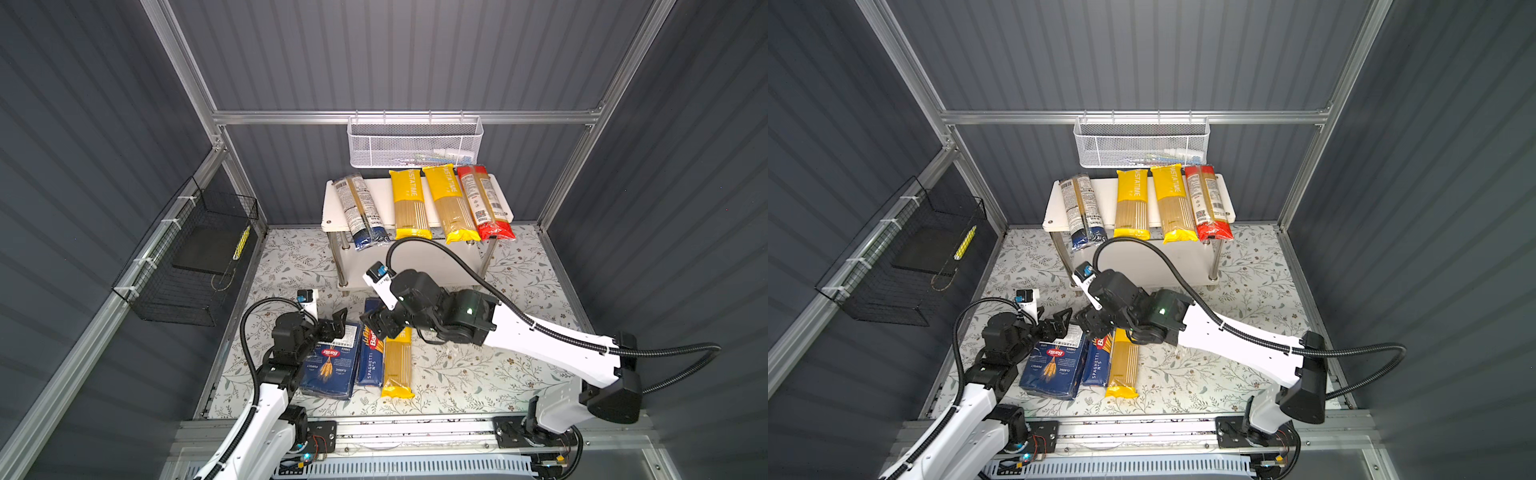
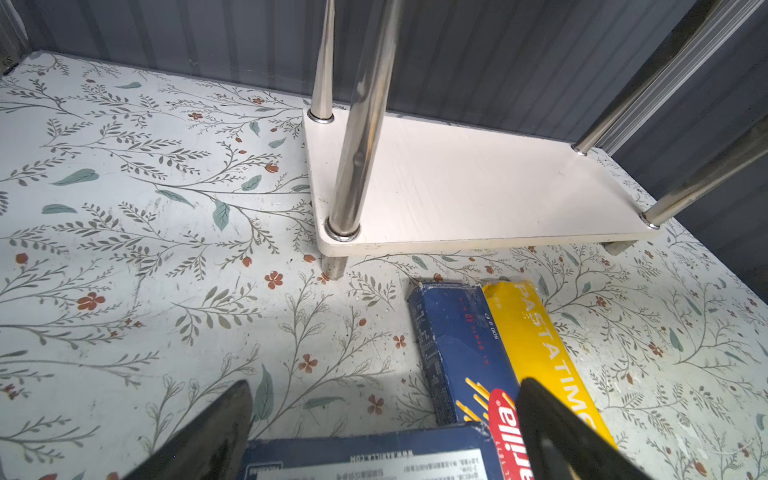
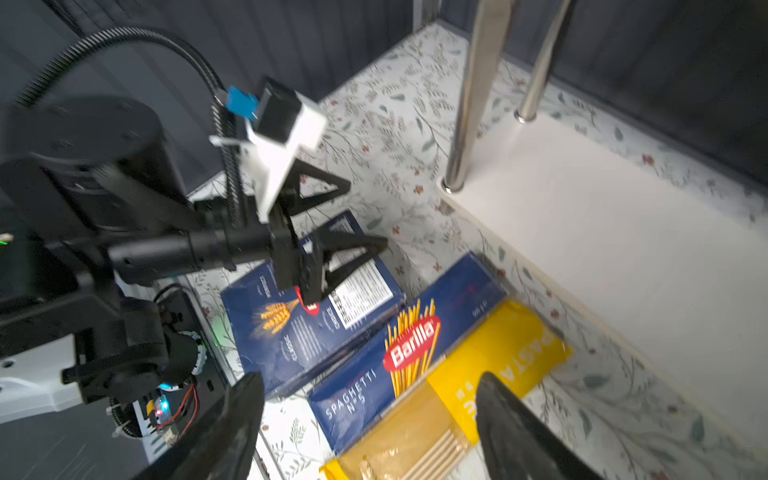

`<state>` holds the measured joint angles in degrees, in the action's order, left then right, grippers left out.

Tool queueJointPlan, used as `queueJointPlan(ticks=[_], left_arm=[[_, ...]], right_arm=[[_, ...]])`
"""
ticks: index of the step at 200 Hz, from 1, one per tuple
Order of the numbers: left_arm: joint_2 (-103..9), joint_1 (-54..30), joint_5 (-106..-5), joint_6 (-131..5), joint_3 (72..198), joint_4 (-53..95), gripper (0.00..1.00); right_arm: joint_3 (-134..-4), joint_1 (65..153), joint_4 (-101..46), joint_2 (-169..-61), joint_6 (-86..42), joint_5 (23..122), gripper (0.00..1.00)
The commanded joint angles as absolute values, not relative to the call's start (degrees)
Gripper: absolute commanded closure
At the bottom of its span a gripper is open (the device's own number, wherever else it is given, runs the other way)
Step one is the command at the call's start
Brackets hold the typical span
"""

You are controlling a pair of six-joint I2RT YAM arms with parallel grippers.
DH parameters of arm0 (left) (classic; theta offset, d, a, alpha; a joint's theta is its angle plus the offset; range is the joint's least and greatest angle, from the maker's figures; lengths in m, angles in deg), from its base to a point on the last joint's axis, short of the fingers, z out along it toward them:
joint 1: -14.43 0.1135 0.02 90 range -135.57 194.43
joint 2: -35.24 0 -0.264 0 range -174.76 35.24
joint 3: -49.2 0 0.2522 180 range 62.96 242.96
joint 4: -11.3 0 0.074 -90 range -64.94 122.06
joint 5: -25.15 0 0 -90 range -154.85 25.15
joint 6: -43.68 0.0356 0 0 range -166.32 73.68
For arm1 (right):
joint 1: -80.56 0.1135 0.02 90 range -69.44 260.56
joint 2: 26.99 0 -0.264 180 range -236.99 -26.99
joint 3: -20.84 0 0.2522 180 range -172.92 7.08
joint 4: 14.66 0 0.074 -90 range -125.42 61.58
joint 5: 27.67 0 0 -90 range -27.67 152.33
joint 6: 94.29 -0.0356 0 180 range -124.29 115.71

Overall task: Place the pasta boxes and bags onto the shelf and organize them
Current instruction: 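Move the right gripper down over the yellow PASTATIME spaghetti bag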

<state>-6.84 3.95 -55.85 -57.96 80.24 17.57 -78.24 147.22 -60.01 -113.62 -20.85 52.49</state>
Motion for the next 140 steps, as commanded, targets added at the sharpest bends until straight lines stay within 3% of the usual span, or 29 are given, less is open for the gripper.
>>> queueJointPlan(ticks=[1,22,43,112,140], left_arm=[[-6.0,3.7,-55.4,-57.0,79.8,17.9,0.00],[-5.4,3.7,-56.3,-57.4,79.7,18.2,0.00],[-5.0,3.7,-56.2,-57.4,79.6,18.2,0.00],[-6.4,3.7,-54.4,-57.3,79.8,17.3,0.00],[-7.6,3.7,-52.7,-57.0,79.8,16.1,0.00]], right_arm=[[-73.3,147.7,-63.0,-111.0,-30.9,46.2,0.17],[-68.8,147.6,-66.2,-109.0,-38.0,42.2,0.14],[-63.9,147.7,-68.4,-108.9,-44.3,37.6,0.01],[-54.6,145.8,-64.0,-113.4,-56.7,40.2,0.01],[-53.5,145.2,-63.0,-115.9,-55.9,43.0,0.01]])
